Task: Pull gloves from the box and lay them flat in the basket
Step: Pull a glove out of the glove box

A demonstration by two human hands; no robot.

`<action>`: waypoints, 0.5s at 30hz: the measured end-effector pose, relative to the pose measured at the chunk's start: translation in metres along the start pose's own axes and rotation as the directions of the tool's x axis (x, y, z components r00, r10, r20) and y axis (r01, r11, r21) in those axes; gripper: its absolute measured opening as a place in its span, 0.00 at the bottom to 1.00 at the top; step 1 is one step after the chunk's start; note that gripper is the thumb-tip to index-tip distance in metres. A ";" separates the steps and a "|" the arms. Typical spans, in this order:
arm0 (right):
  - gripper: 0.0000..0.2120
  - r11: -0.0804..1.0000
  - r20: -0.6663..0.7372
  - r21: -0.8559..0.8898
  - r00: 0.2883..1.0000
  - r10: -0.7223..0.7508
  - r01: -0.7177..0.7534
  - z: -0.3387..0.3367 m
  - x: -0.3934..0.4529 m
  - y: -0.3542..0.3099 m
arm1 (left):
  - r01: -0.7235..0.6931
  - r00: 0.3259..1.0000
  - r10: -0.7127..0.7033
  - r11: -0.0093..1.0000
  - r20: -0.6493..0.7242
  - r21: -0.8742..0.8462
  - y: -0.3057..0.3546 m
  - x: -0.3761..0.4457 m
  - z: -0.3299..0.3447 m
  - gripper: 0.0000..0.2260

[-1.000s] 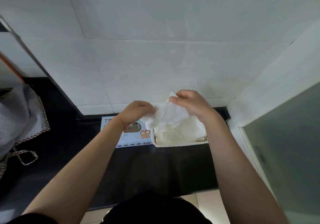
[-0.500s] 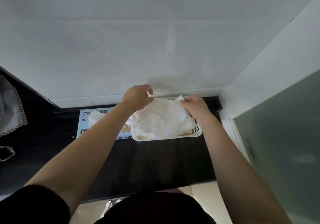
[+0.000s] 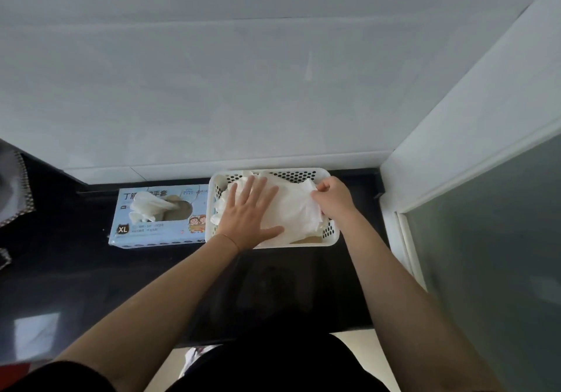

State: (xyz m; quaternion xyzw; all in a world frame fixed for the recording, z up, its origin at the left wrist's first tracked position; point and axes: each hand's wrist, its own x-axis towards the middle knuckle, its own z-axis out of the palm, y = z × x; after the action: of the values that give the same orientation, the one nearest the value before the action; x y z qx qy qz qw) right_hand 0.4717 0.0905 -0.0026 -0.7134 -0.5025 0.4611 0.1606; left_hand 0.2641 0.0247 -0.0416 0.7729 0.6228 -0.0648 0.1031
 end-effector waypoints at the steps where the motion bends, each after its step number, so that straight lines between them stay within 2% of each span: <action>1: 0.03 0.999 -0.021 -0.030 1.000 -0.022 0.021 -0.001 0.001 0.001 | 0.004 1.000 -0.004 1.000 0.010 0.007 -0.002 0.001 0.002 0.45; 4: 0.04 0.983 -0.090 -0.161 0.991 -0.100 0.085 -0.003 0.000 0.005 | -0.005 0.999 0.004 0.999 0.034 0.033 -0.008 0.008 0.007 0.48; 7: 0.04 0.927 -0.090 -0.340 0.976 -0.197 0.156 0.000 -0.003 0.007 | -0.033 0.999 0.032 0.999 0.034 0.029 -0.011 0.015 0.009 0.51; 11: 0.11 0.760 -0.065 -0.613 0.945 -0.321 0.216 0.008 -0.007 0.012 | -0.060 0.998 0.059 0.998 0.025 0.021 -0.014 0.019 0.016 0.52; 15: 0.16 0.619 0.002 -0.752 0.939 -0.345 0.229 0.014 -0.010 0.016 | -0.064 0.995 0.062 0.997 0.075 0.038 -0.017 0.019 0.021 0.51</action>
State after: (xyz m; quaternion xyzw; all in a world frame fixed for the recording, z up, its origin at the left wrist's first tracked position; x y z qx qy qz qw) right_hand 0.4688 0.0712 -0.0162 -0.6577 -0.7406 0.1327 -0.0362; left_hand 0.2528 0.0413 -0.0682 0.7911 0.5924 -0.1024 0.1125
